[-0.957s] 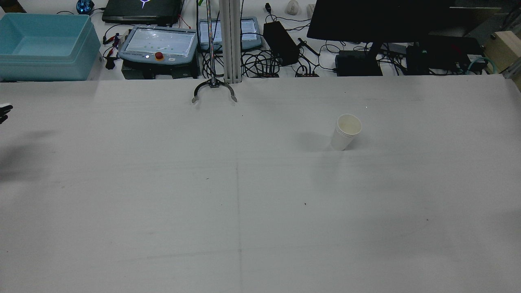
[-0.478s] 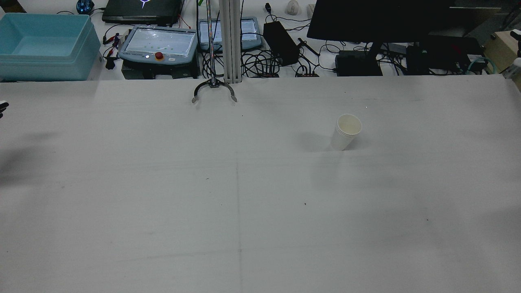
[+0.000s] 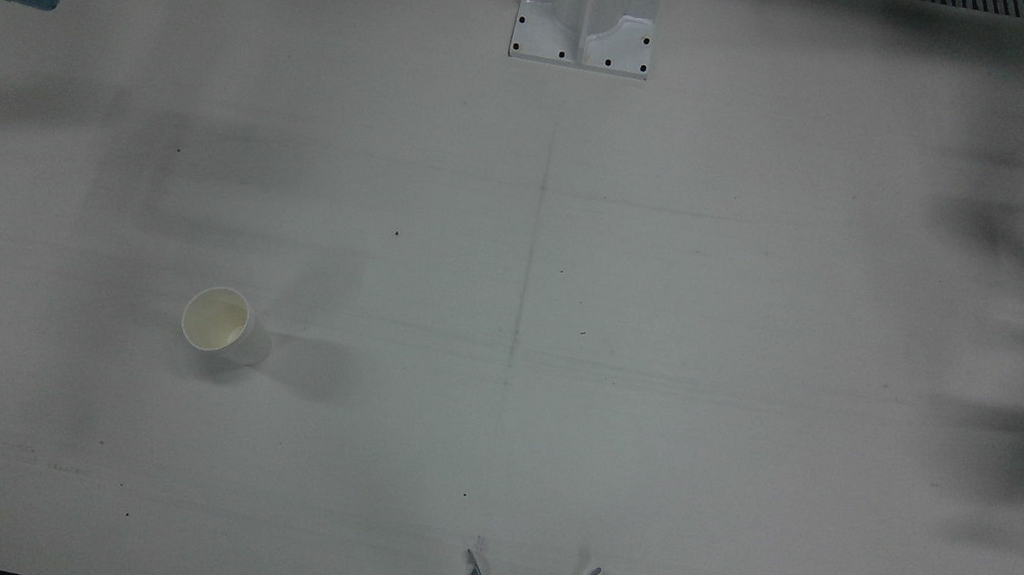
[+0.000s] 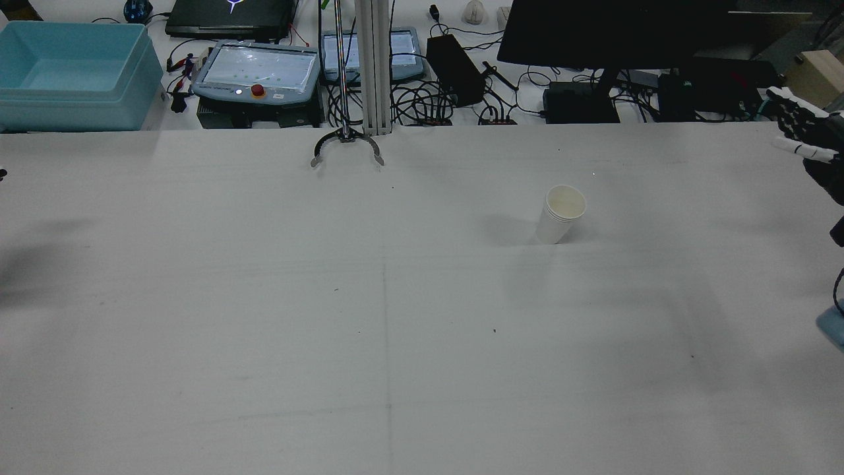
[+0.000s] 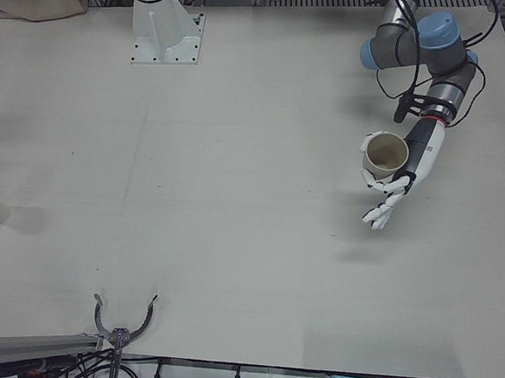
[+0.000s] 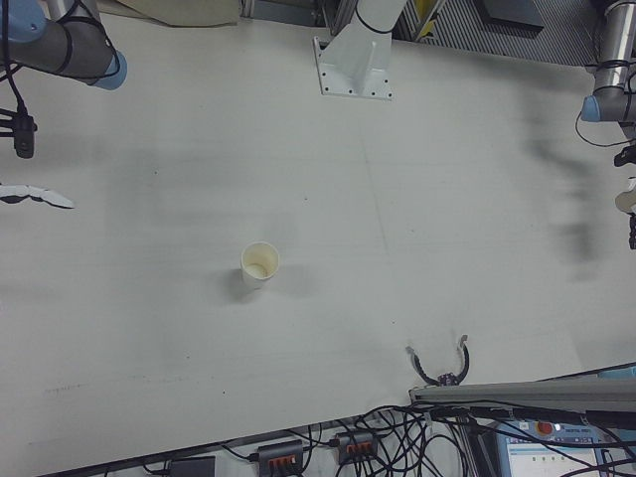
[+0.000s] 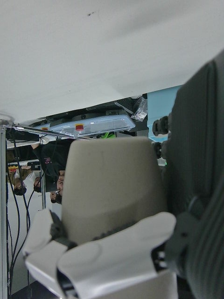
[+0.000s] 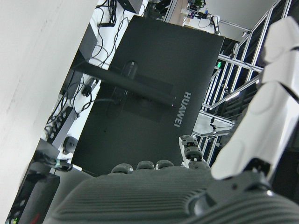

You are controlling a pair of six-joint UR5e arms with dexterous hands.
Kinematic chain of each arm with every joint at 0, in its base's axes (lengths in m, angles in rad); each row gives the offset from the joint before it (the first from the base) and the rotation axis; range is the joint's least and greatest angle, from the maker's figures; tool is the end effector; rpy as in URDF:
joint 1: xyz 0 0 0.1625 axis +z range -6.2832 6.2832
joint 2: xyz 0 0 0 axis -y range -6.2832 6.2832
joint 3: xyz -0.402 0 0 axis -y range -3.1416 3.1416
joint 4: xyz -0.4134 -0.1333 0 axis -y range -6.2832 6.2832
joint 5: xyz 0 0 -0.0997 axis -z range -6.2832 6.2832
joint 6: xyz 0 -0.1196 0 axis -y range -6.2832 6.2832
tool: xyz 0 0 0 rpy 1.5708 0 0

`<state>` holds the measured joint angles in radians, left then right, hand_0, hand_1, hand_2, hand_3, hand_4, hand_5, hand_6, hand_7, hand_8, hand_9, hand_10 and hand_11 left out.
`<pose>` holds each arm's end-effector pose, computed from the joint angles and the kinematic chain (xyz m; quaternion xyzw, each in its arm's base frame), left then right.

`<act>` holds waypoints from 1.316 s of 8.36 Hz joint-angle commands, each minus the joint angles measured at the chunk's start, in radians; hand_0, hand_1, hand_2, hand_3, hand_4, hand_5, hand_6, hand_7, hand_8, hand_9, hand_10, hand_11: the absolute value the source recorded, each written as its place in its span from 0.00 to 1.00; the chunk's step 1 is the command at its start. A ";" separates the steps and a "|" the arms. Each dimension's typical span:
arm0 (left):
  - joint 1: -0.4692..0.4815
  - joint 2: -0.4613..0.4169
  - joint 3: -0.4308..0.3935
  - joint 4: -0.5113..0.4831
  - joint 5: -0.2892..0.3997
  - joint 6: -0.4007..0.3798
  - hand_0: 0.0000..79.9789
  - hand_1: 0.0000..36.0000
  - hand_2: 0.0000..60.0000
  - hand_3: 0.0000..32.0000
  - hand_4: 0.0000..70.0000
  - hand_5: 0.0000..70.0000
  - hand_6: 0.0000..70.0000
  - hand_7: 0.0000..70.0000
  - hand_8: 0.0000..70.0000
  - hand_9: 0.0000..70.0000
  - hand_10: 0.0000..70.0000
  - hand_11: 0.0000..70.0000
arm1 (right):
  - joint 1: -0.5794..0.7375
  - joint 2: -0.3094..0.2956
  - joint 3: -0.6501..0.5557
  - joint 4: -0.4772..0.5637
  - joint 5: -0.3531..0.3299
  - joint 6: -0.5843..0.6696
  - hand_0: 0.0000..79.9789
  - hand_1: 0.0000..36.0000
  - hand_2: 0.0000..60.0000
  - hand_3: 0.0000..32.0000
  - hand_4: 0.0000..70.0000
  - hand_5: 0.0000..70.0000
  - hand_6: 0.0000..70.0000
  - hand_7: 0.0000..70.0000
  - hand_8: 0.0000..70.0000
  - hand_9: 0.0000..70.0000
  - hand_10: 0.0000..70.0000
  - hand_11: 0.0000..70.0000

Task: Pour water
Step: 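Move the right hand in toward the white paper cup, then close the right hand fingers around the white paper cup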

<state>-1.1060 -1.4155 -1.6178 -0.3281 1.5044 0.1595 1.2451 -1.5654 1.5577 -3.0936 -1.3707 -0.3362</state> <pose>0.0920 -0.4986 0.6756 -0.0981 0.7741 -0.6027 0.1673 -0.0229 -0.5587 0.6626 0.0730 -0.7172 0.6753 0.1558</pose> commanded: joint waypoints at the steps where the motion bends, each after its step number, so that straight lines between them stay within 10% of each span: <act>1: 0.000 0.003 -0.002 0.000 0.000 -0.002 0.59 0.68 1.00 0.00 1.00 0.83 0.27 0.17 0.14 0.11 0.05 0.07 | -0.288 0.017 0.039 0.015 0.265 0.000 0.61 0.54 0.25 0.00 0.00 0.07 0.00 0.00 0.00 0.00 0.00 0.00; 5: 0.002 0.001 -0.001 0.000 0.000 -0.002 0.59 0.67 1.00 0.00 1.00 0.85 0.28 0.18 0.15 0.12 0.05 0.07 | -0.443 0.105 -0.052 0.006 0.400 -0.006 0.70 0.74 0.27 0.00 0.00 0.05 0.00 0.00 0.00 0.00 0.00 0.00; 8: 0.002 0.001 -0.001 -0.002 0.000 -0.002 0.60 0.69 1.00 0.00 1.00 0.86 0.28 0.19 0.15 0.12 0.05 0.08 | -0.539 0.230 -0.123 0.004 0.484 -0.026 0.66 0.67 0.30 0.00 0.00 0.05 0.00 0.00 0.00 0.00 0.00 0.00; 11: 0.003 0.000 0.012 -0.003 0.002 0.000 0.60 0.69 1.00 0.00 1.00 0.86 0.28 0.19 0.15 0.12 0.05 0.08 | -0.553 0.222 -0.125 0.004 0.486 -0.027 0.65 0.66 0.31 0.00 0.00 0.07 0.00 0.00 0.00 0.00 0.00 0.00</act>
<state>-1.1049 -1.4143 -1.6156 -0.3308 1.5049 0.1590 0.7013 -1.3409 1.4379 -3.0893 -0.8899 -0.3640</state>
